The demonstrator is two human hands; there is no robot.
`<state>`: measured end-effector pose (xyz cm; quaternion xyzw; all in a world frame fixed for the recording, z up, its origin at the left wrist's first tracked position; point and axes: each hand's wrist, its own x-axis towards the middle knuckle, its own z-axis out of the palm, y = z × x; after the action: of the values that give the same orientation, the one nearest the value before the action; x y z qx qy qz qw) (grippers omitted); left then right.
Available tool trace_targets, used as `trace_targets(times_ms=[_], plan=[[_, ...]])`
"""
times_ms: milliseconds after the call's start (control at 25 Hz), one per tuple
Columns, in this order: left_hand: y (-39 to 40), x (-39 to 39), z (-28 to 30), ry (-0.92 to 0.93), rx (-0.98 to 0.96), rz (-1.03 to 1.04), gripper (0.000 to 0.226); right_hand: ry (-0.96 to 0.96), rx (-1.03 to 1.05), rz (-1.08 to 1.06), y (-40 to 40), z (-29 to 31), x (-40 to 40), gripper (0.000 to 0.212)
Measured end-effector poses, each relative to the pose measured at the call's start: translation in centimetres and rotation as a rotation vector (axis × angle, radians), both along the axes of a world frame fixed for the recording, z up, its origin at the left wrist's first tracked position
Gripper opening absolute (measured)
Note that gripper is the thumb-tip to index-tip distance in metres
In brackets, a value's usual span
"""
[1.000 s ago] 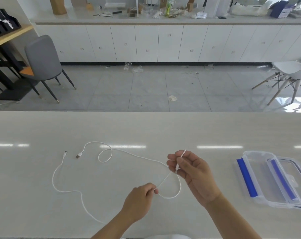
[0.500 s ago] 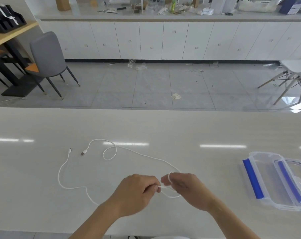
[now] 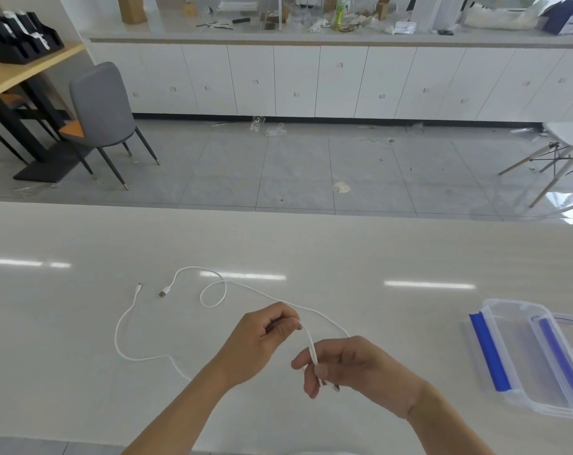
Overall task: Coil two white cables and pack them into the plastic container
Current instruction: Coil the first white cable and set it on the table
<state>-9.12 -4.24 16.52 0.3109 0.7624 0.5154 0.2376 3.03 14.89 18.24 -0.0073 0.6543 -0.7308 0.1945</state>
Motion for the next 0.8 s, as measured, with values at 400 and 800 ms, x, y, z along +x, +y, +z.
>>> trace_targets(times_ms=[400, 800], plan=[[2.9, 5.6, -1.6, -0.068, -0.052, 0.110, 0.028, -0.010, -0.499, -0.593, -1.7, 0.2, -1.2, 0.036], [0.4, 4.3, 1.8, 0.343, -0.421, -0.063, 0.021, 0.154, 0.447, -0.338, -1.4, -0.7, 0.3, 0.017]])
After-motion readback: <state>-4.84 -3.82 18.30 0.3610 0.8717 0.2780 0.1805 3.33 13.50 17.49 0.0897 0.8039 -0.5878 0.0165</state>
